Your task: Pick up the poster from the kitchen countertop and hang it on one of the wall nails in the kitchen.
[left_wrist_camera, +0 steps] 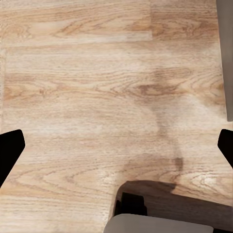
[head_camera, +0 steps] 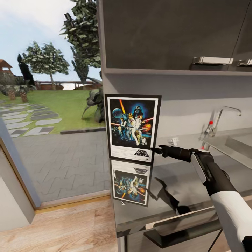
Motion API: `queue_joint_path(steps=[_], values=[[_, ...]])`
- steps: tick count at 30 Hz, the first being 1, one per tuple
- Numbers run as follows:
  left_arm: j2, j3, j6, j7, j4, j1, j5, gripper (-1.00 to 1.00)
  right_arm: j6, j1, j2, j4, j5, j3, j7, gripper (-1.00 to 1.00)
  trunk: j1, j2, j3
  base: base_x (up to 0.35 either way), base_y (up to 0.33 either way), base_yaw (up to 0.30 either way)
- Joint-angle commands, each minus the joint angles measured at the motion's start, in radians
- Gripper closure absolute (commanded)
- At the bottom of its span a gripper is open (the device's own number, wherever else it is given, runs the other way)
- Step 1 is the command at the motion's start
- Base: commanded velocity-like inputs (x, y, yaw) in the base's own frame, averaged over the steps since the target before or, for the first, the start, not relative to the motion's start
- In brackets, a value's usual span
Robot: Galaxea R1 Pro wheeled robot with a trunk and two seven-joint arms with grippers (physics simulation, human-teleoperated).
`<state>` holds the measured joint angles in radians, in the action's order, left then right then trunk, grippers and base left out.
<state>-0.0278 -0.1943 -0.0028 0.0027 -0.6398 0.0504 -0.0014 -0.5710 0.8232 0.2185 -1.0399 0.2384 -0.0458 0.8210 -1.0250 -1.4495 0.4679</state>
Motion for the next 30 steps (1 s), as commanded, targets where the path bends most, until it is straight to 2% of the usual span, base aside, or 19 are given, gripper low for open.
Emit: queue_joint_path(steps=[1,17,30], values=[[0.000,-0.001,0.000,0.000,-0.001,0.000,0.000,-1.00,-0.007,0.001,0.001,0.000,0.008,-0.002,-0.002,-1.00,0.000,-0.001,0.001,0.000,0.000,0.091],[0.000,0.000,0.000,0.000,-0.001,0.000,0.000,-1.00,-0.007,0.001,0.001,0.001,0.008,-0.002,0.000,-1.00,0.000,-0.001,0.001,0.002,0.000,0.022],[0.000,0.000,0.000,-0.001,-0.001,0.000,0.000,-1.00,-0.007,0.001,0.001,0.001,0.008,-0.002,0.000,-1.00,0.000,-0.001,0.001,0.094,0.000,0.000]])
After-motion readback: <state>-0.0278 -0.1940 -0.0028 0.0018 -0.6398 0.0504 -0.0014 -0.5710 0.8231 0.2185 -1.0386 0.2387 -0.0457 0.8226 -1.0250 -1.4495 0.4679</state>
